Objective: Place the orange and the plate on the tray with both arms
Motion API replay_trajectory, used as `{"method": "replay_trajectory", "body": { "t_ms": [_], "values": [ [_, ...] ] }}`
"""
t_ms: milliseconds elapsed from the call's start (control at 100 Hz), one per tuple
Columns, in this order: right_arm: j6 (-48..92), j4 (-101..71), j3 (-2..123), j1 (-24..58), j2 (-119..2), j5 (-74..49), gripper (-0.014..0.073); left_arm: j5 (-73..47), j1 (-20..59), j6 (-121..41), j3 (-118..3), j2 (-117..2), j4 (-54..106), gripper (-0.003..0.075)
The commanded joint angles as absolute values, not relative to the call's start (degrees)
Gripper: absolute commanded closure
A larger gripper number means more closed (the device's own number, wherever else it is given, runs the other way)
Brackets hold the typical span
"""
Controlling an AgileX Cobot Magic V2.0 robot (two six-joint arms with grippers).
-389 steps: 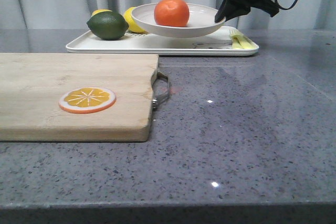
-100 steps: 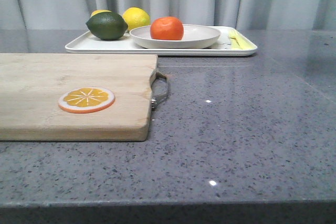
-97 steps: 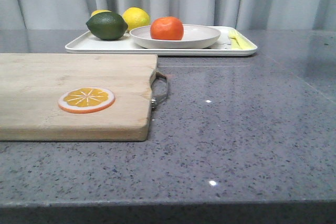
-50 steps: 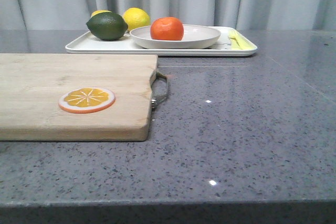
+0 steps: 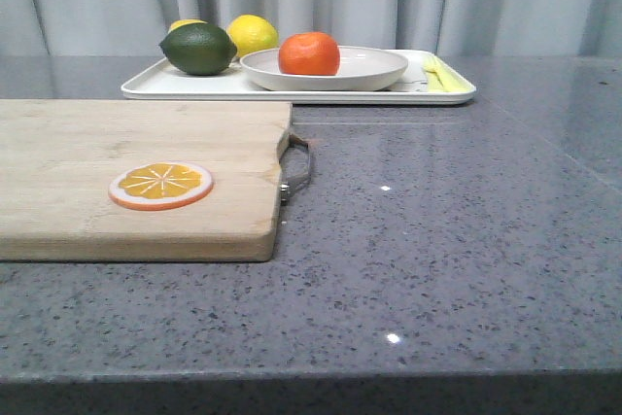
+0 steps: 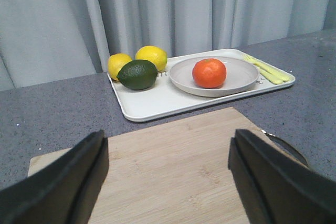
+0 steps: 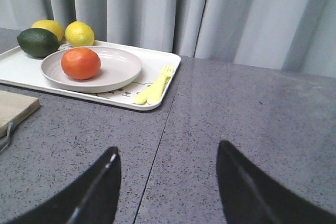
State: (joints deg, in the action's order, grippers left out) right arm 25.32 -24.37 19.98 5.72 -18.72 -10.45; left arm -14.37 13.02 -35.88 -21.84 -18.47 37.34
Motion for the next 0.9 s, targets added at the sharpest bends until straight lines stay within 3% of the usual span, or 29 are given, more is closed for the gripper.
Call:
{"method": "replay_trajectory", "body": {
  "t_ms": [0, 220, 320, 410, 600, 670, 890],
  "values": [
    [25.7, -24.1, 20.6, 5.8, -17.5, -6.2, 0.0172, -10.4, 12.9, -35.1, -23.0, -17.9, 38.4, 0.0258],
    [25.7, -24.1, 20.6, 5.8, -17.3, -5.5, 0.0172, -10.4, 12.9, -35.1, -23.0, -17.9, 38.5, 0.0261],
    [25.7, -24.1, 20.6, 5.8, -17.3, -4.8, 0.0212, -10.4, 12.9, -35.1, -23.0, -17.9, 38.5, 0.0302],
    [25.7, -24.1, 20.6, 5.8, -17.3, -4.4, 0.0340, -10.3, 12.9, -35.1, -23.0, -17.9, 38.5, 0.0383],
    [25.7, -24.1, 20.6, 5.8, -17.3, -4.4, 0.0694, -10.3, 12.9, -35.1, -22.9, -17.9, 38.5, 0.0644],
    [25.7, -24.1, 20.6, 5.8, -17.3, -4.4, 0.0690, -10.1, 12.9, -35.1, -22.9, -17.9, 38.5, 0.0740],
    [25.7, -24.2, 20.6, 5.8, -17.3, -4.5, 0.0695, -10.1, 12.9, -35.1, -22.9, -17.9, 38.5, 0.0740]
  ]
}}
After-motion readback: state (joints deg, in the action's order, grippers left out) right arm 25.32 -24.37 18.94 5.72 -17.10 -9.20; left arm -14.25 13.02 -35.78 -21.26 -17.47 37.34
